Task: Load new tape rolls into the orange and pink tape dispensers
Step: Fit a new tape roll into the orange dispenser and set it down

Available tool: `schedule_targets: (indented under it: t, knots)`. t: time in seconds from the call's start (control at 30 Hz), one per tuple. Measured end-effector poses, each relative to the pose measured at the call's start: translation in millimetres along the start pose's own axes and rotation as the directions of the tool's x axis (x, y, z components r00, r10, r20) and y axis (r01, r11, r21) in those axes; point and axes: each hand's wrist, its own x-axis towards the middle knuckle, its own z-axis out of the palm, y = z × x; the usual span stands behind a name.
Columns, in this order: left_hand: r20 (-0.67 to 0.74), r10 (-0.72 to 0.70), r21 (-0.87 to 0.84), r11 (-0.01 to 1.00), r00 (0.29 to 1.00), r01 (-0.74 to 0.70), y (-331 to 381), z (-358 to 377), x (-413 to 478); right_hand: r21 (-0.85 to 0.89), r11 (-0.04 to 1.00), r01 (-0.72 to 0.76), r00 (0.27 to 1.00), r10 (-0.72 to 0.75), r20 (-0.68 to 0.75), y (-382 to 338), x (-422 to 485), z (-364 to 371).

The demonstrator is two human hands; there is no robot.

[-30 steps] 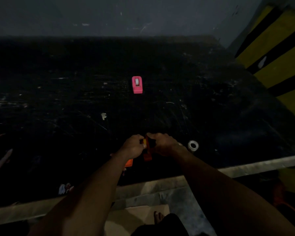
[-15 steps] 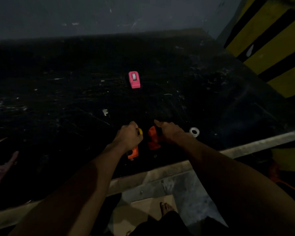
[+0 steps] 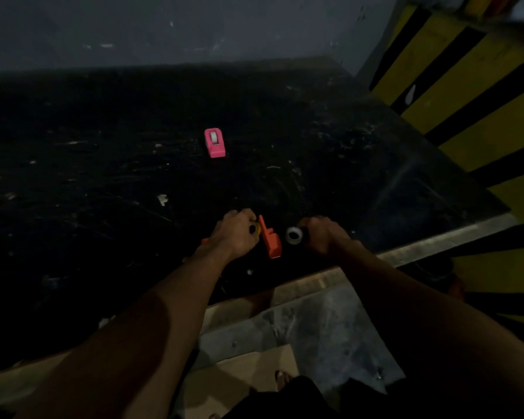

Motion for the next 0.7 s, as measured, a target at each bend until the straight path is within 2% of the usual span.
schedule_targets:
  t: [0.3, 0.5, 0.6, 0.7]
  knots:
    - [-0.047, -0.084, 0.047, 0.995, 0.995, 0.087, 39.9, 23.5, 15.0, -0.142, 0.978, 0.151, 0.985, -0.137, 0.106, 21.8, 38.5, -2.9]
    - [-0.118, -0.163, 0.035, 0.985, 0.979, 0.169, 54.0, 40.8, 16.1, -0.241, 0.916, 0.321, 0.943, -0.286, 0.168, 29.3, 49.8, 5.5]
    - [-0.135, -0.186, 0.020, 0.982, 0.973, 0.190, 59.2, 44.4, 14.6, -0.217, 0.899, 0.380, 0.924, -0.358, 0.132, 34.4, 53.4, 5.8]
    - [-0.125, -0.194, 0.025, 0.980, 0.973, 0.199, 65.6, 47.9, 17.0, -0.124, 0.919, 0.373, 0.927, -0.365, 0.083, 39.4, 57.2, -4.0]
